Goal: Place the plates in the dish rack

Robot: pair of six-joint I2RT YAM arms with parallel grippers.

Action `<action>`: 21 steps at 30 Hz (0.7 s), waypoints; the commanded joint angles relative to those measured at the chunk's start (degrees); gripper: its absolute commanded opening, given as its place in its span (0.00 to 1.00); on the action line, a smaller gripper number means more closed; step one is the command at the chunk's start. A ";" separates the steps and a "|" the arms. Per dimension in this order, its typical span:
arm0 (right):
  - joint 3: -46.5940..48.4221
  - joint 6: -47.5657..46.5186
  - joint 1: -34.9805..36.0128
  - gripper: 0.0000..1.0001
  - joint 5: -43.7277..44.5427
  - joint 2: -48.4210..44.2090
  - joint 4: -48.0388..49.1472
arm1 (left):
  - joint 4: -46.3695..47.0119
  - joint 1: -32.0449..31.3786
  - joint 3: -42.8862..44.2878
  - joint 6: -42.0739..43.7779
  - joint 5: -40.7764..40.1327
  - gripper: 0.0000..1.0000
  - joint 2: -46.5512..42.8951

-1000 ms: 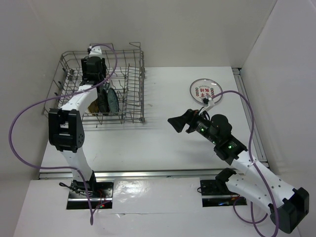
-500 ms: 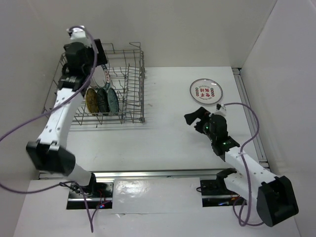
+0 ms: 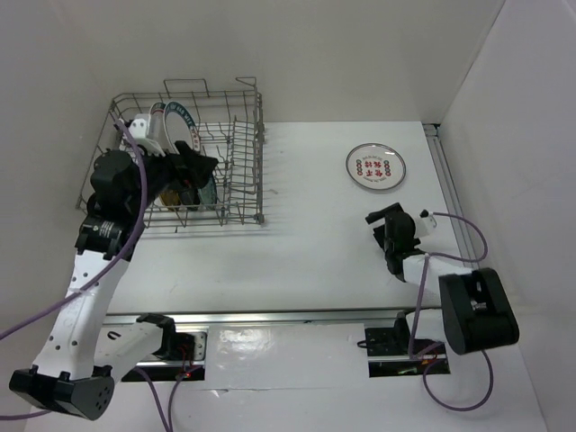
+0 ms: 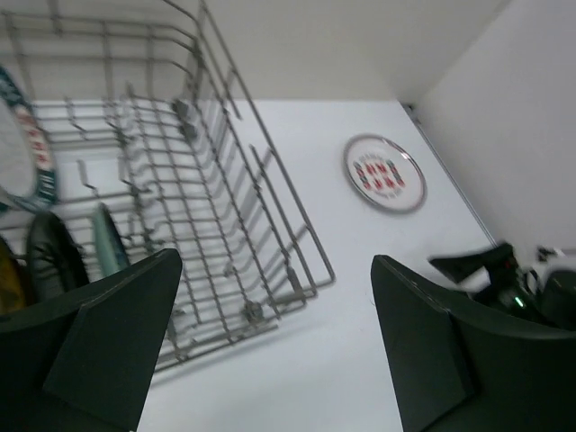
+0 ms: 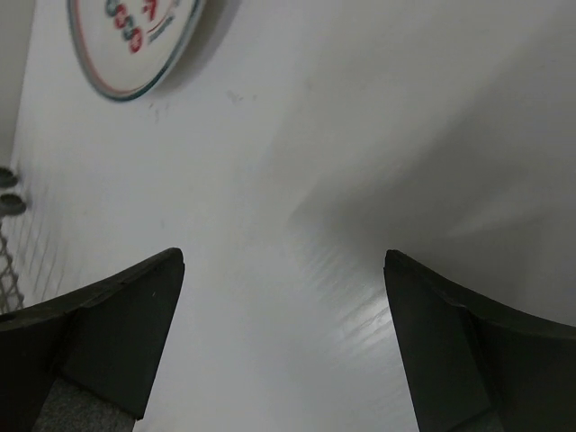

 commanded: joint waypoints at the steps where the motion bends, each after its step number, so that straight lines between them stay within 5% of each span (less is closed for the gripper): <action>1: 1.79 4.16 -2.62 0.99 4.81 6.49 6.66 | 4.28 -1.26 -1.77 -0.18 10.69 1.00 -4.22; 7: 10.92 2.86 -8.32 0.97 -0.17 22.75 12.89 | 7.36 -1.26 -4.41 -0.88 12.04 1.00 -7.30; 14: 28.93 0.40 -12.64 0.93 -7.13 40.77 6.93 | 7.98 -1.79 -4.94 -1.41 12.04 1.00 -7.82; 18: 33.95 -0.83 -13.96 0.85 -8.64 46.23 3.95 | 7.45 -1.79 -4.94 -1.41 11.35 1.00 -7.83; 21: 34.67 -0.84 -14.65 0.64 -9.16 47.38 2.00 | 7.45 -1.79 -4.94 -1.41 10.73 1.00 -7.83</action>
